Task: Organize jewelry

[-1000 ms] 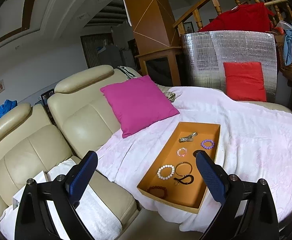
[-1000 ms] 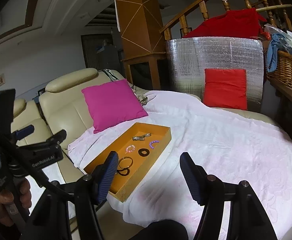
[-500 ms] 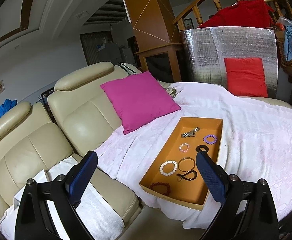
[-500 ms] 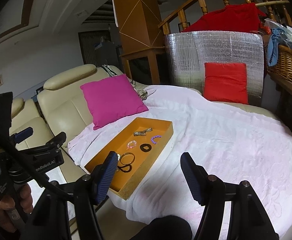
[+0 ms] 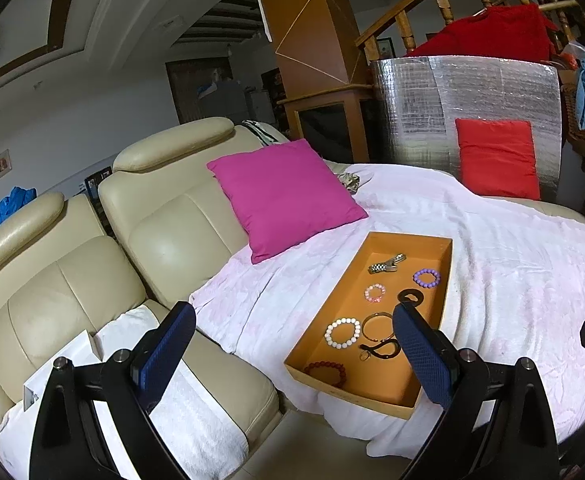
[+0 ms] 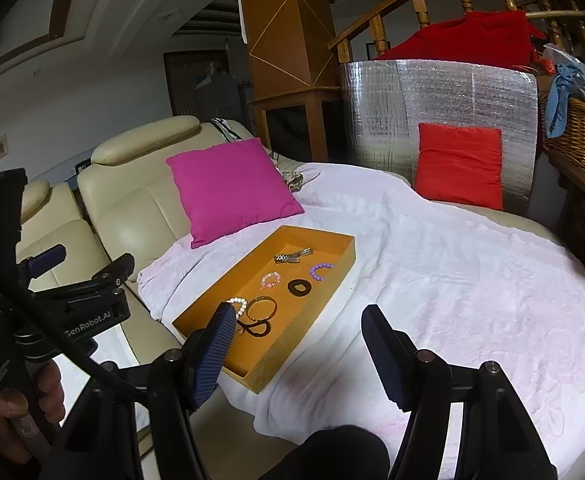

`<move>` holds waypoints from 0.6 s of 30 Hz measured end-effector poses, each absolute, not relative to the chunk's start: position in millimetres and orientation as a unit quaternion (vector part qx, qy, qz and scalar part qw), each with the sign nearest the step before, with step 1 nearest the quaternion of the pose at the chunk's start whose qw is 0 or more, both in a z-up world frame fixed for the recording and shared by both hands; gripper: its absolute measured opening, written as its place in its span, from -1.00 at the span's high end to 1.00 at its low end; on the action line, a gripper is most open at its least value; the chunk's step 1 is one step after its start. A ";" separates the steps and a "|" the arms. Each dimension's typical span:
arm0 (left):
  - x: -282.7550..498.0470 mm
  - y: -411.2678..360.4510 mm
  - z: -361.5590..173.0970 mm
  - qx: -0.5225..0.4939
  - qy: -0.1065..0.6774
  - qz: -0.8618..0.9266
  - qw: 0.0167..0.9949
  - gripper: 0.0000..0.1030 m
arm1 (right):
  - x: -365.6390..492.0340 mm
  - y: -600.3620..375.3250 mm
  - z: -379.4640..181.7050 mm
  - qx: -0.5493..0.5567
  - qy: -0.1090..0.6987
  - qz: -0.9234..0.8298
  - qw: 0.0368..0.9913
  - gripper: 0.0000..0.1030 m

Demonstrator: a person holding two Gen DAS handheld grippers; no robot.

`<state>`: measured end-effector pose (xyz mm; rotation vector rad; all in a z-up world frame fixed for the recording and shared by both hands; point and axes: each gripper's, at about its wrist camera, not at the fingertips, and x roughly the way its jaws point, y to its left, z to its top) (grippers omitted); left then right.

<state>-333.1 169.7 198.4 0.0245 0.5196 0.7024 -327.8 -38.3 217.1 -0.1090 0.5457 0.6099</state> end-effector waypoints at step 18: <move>-336.3 175.8 194.4 0.006 0.254 0.342 0.905 -0.92 | -326.1 -32.2 217.5 -0.050 0.273 0.297 0.914 -0.34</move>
